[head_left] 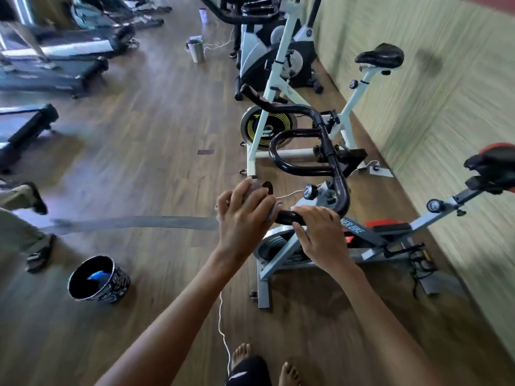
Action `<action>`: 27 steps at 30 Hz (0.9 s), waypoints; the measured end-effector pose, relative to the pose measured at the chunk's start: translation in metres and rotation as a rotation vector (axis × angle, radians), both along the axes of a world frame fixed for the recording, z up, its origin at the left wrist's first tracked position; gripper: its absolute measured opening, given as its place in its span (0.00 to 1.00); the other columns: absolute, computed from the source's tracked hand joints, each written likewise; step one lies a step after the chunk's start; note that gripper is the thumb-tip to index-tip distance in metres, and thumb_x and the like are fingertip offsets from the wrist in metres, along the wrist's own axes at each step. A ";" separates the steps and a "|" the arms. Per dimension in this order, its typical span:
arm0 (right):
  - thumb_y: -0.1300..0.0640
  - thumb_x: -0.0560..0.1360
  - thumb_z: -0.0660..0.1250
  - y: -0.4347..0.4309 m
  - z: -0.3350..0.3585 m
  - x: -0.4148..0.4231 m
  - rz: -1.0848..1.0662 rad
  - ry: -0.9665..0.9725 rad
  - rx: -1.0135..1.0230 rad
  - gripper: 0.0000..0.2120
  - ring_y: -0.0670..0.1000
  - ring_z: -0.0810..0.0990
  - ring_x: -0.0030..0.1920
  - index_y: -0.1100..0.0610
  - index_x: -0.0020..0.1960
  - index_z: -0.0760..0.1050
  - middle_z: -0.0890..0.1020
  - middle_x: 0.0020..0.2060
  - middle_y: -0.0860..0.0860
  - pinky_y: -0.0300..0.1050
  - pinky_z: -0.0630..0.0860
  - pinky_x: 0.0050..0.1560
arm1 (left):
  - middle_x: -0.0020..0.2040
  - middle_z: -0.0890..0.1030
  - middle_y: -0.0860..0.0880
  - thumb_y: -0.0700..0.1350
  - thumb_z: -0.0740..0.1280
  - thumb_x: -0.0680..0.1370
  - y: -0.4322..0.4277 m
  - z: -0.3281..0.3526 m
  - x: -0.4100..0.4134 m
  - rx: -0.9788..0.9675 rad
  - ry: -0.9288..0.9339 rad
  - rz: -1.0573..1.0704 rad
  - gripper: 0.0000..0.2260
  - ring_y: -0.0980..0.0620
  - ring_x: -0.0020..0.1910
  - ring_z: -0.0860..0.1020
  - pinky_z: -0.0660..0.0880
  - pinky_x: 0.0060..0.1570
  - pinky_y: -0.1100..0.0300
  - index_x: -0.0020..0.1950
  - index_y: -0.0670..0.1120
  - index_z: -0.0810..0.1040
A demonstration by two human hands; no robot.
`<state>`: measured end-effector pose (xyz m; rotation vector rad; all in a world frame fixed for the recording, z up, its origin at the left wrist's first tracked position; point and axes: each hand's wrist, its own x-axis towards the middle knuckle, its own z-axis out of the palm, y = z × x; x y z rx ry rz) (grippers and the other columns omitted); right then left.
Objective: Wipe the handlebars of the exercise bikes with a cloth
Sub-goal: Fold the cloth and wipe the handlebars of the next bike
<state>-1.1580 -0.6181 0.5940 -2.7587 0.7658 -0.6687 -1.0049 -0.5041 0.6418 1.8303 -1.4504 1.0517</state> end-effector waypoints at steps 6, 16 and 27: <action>0.47 0.80 0.52 0.003 0.002 0.002 -0.035 -0.015 -0.015 0.18 0.54 0.76 0.57 0.53 0.62 0.72 0.79 0.56 0.49 0.47 0.61 0.64 | 0.51 0.83 0.49 0.47 0.70 0.77 0.002 -0.003 0.011 0.158 -0.216 -0.011 0.04 0.44 0.62 0.73 0.67 0.62 0.46 0.50 0.49 0.81; 0.45 0.79 0.54 -0.002 0.005 0.008 -0.019 -0.055 -0.044 0.17 0.52 0.77 0.51 0.53 0.58 0.75 0.80 0.51 0.48 0.45 0.62 0.55 | 0.51 0.82 0.46 0.44 0.64 0.80 -0.009 -0.011 0.003 0.279 -0.373 -0.001 0.05 0.41 0.53 0.79 0.70 0.58 0.47 0.51 0.46 0.80; 0.45 0.79 0.53 -0.009 -0.042 0.021 -0.052 -0.400 -0.420 0.18 0.55 0.78 0.48 0.55 0.55 0.76 0.81 0.47 0.49 0.53 0.69 0.50 | 0.47 0.85 0.52 0.48 0.69 0.77 -0.036 -0.054 0.020 -0.292 -0.493 0.012 0.06 0.46 0.53 0.80 0.68 0.63 0.51 0.45 0.49 0.85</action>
